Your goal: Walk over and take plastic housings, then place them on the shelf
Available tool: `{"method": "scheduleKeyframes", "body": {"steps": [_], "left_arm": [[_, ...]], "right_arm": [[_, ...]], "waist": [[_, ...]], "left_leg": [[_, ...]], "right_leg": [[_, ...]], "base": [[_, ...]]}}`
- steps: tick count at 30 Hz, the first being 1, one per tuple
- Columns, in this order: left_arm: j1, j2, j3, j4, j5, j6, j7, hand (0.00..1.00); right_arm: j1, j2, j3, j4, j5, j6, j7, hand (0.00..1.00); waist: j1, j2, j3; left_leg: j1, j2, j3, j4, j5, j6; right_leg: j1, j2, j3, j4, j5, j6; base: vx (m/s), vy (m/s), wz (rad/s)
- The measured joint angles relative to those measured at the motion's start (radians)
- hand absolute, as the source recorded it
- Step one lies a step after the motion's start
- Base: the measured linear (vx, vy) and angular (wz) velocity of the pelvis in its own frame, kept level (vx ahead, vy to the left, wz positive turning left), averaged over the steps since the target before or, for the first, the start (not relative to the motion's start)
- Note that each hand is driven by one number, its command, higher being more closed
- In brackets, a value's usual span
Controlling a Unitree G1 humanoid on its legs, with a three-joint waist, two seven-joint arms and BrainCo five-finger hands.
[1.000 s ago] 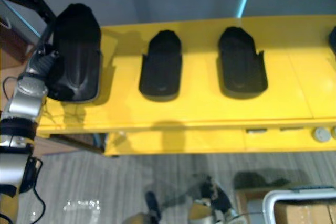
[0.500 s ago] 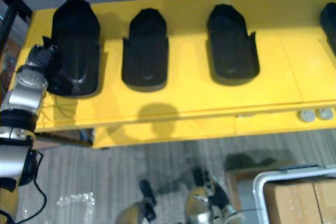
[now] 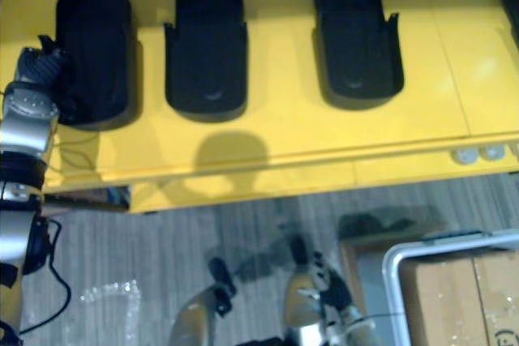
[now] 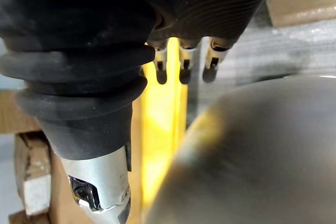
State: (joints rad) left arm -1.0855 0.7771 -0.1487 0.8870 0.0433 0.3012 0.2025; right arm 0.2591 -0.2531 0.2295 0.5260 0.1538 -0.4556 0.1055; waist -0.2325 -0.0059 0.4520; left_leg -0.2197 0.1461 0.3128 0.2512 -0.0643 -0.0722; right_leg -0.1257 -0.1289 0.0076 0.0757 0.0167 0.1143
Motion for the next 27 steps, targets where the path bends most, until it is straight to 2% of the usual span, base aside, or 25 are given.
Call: {"method": "scheduleKeyframes", "body": {"steps": [6, 9, 14, 16, 19, 25, 26, 27], "left_arm": [[-0.012, 0.000, 0.011, 0.005, -0.004, 0.008, 0.031, 0.00], [-0.012, 0.000, 0.013, 0.021, -0.004, 0.008, 0.069, 0.00], [-0.014, 0.000, 0.021, 0.022, -0.045, -0.013, 0.225, 0.00], [-0.016, 0.001, 0.031, 0.015, -0.046, -0.060, 0.286, 0.00], [-0.017, 0.003, 0.058, -0.020, -0.046, -0.130, 0.342, 0.00], [0.005, -0.003, 0.056, -0.107, -0.094, -0.259, 0.350, 0.00], [0.035, -0.003, 0.056, -0.162, -0.121, -0.297, 0.361, 0.00], [0.064, -0.006, 0.056, -0.223, -0.126, -0.327, 0.368, 0.00]], "right_arm": [[-0.005, 0.000, 0.011, -0.009, 0.000, -0.003, -0.006, 0.00], [-0.007, 0.000, 0.013, -0.009, 0.000, -0.004, -0.022, 0.00], [-0.007, -0.001, 0.019, -0.009, 0.000, -0.014, -0.049, 0.00], [-0.005, 0.002, 0.023, -0.009, -0.001, -0.027, -0.065, 0.00], [-0.001, 0.006, 0.031, -0.009, -0.011, -0.044, -0.085, 0.00], [0.020, 0.011, 0.052, -0.008, -0.132, -0.048, -0.129, 0.00], [0.029, 0.011, 0.052, -0.012, -0.132, -0.043, -0.127, 0.00], [0.039, 0.007, 0.048, -0.031, -0.134, -0.019, -0.126, 0.00]], "waist": [[0.002, 0.000, 0.000], [0.001, 0.000, 0.000], [0.002, 0.000, 0.000], [0.004, 0.001, -0.001], [0.008, 0.000, -0.005], [0.007, 0.002, -0.112], [0.006, 0.006, -0.157], [0.007, 0.004, -0.182]], "left_leg": [[-0.017, 0.006, -0.002, 0.016, -0.004, -0.001], [-0.017, 0.009, -0.002, 0.017, -0.004, -0.001], [0.005, 0.006, -0.001, 0.005, -0.004, -0.001], [0.027, 0.004, 0.001, -0.006, -0.003, -0.002], [0.070, -0.004, 0.005, -0.044, 0.008, -0.008], [0.171, -0.021, 0.006, -0.177, 0.056, -0.026], [0.177, -0.023, 0.006, -0.198, 0.063, -0.028], [0.198, -0.024, 0.005, -0.221, 0.069, -0.031]], "right_leg": [[-0.013, 0.004, 0.002, 0.006, 0.000, 0.001], [-0.012, 0.007, 0.002, 0.007, 0.000, 0.001], [0.004, 0.006, 0.000, 0.005, 0.000, 0.001], [0.021, 0.005, -0.001, 0.000, -0.001, 0.000], [0.054, 0.003, -0.002, -0.013, -0.002, -0.002], [0.130, 0.003, -0.024, -0.071, -0.001, -0.002], [0.132, 0.004, -0.030, -0.080, -0.002, -0.002], [0.150, 0.005, -0.035, -0.089, -0.002, -0.002]], "base": [[0.00, 0.000, 0.00], [0.00, 0.000, 0.00], [0.00, 0.000, 0.00], [0.00, 0.000, 0.00], [0.01, 0.002, -0.01], [0.07, -0.026, 0.05], [0.09, -0.035, 0.08], [0.10, -0.033, 0.08]]}}
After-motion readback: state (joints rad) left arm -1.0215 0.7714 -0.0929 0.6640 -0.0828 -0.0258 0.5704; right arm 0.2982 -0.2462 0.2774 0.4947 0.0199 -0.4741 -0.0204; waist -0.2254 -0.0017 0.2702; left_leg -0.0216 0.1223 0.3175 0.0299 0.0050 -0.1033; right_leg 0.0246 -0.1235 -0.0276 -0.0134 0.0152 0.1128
